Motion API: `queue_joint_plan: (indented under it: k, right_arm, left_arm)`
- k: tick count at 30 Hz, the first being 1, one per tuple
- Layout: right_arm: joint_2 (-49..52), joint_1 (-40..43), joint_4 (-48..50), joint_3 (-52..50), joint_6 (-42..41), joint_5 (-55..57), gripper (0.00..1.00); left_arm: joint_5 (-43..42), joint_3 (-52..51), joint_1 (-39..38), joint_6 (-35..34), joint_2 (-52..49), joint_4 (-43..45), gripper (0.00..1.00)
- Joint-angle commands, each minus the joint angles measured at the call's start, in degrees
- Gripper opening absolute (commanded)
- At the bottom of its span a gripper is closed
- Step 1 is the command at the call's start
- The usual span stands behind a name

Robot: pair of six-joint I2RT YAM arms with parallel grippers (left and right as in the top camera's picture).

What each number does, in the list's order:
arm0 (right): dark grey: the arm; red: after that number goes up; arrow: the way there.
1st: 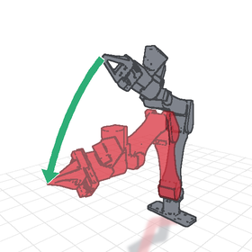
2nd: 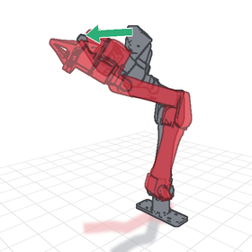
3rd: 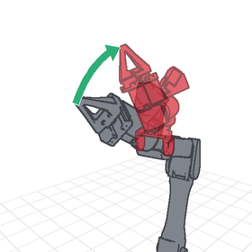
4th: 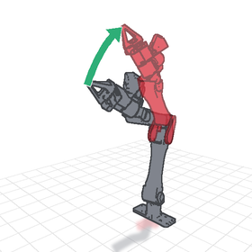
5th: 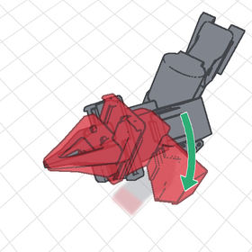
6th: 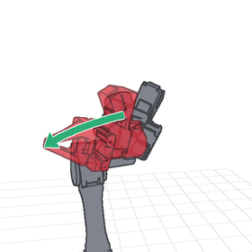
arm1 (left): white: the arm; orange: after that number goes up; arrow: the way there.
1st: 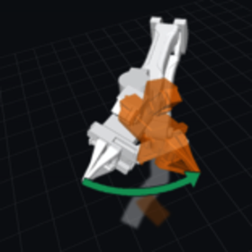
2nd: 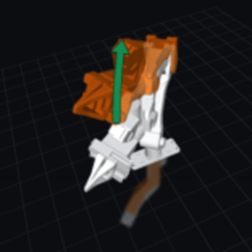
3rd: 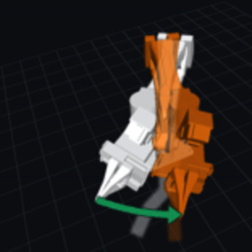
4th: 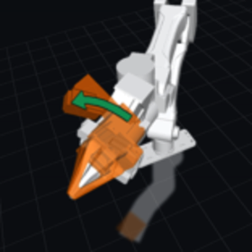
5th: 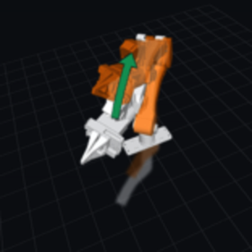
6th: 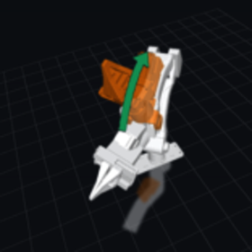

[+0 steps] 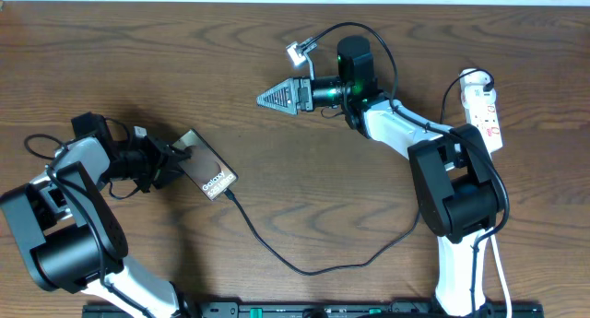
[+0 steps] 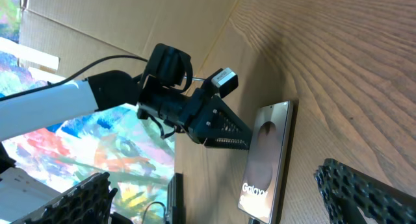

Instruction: Plug charger to phone and switch on socket

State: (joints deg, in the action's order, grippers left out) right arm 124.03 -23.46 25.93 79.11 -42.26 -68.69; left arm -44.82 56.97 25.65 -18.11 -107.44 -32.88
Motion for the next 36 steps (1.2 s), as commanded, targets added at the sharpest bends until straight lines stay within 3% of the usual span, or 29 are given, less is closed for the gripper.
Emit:
queue_joint_plan:
  k: [1, 7, 13, 16, 18, 19, 23, 31, 36]
  right_arm:
    - [-1.0, -0.2, -0.2, 1.0, 1.2, -1.4, 0.99]
    - [-1.0, -0.1, -2.3, 1.0, 1.3, -1.3, 0.99]
    - [-1.0, -0.1, -3.1, 1.0, 2.1, -0.9, 0.99]
    - [-1.0, -0.1, -6.1, 1.0, 0.2, 1.8, 0.99]
    - [-1.0, -0.1, -9.2, 1.0, -0.6, 2.9, 0.99]
    - [-1.0, 0.1, -11.8, 1.0, -0.5, 4.1, 0.99]
    - [-1.8, 1.2, -22.6, 1.0, 2.4, 9.8, 0.99]
    - [-17.2, 4.8, -59.4, 5.1, 15.5, 40.2, 0.99]
    - [-31.2, 10.2, -70.1, 6.7, 17.3, 53.0, 0.99]
  left_arm:
    - [3.5, -1.0, 0.0, 2.2, -0.3, -0.9, 0.42]
    - [0.2, -1.0, 1.1, 4.6, 5.4, -1.6, 0.43]
    - [0.3, -1.0, 1.1, 4.8, 19.5, -3.3, 0.48]
    - [-0.1, -1.0, 1.0, 4.8, 26.8, -3.7, 0.56]
    - [-2.6, -1.0, 1.0, 5.0, 31.8, -3.5, 0.67]
    - [-4.3, -1.0, 1.0, 5.0, 34.9, -2.7, 0.79]
    - [-7.3, -1.0, 1.0, 4.9, 42.0, -0.1, 0.90]
    - [-7.5, -1.0, 1.0, 4.7, 44.2, -0.3, 0.91]
    - [-7.5, -1.0, 1.0, 4.8, 44.1, -0.3, 0.91]
